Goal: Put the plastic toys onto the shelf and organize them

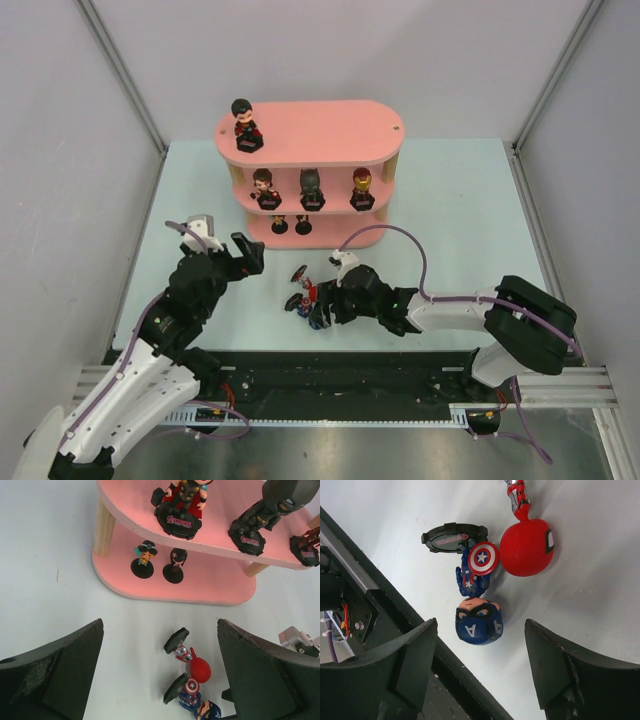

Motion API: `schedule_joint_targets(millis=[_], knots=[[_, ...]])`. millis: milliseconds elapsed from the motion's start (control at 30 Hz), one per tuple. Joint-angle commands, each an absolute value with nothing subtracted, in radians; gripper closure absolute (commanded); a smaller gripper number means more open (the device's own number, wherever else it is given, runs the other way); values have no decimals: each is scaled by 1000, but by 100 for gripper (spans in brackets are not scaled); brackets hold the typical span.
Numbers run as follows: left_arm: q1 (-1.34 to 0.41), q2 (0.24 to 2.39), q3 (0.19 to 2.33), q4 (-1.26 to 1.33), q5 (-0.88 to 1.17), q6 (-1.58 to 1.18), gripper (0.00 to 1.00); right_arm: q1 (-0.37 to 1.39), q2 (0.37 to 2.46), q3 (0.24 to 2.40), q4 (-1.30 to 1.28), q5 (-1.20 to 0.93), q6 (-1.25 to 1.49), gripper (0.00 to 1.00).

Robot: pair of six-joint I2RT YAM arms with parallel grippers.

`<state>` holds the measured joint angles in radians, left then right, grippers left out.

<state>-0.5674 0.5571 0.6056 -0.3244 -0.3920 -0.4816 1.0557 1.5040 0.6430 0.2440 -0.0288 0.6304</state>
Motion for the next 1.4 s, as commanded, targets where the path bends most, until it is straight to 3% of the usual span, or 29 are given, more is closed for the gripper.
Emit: schedule_joint_targets(millis=[0,300,833,1033,1367], knots=[[-571,560,614,-314,-368,-495,0,1057,1526,652,308,-58,644,25],[-568,558,611,-308,-385,-503,0,1051,1529,660,296,-60,640,25],[-569,606,629,-318,-422,-548,0,1058,1502,666,261,-23,603,12],[-571,586,604,-299,-388,-545,0,1071,1485,666,218,95,548,8],[-569,580,591,-267,-365,-512,0,1077,1483,666,207,121,489,7]])
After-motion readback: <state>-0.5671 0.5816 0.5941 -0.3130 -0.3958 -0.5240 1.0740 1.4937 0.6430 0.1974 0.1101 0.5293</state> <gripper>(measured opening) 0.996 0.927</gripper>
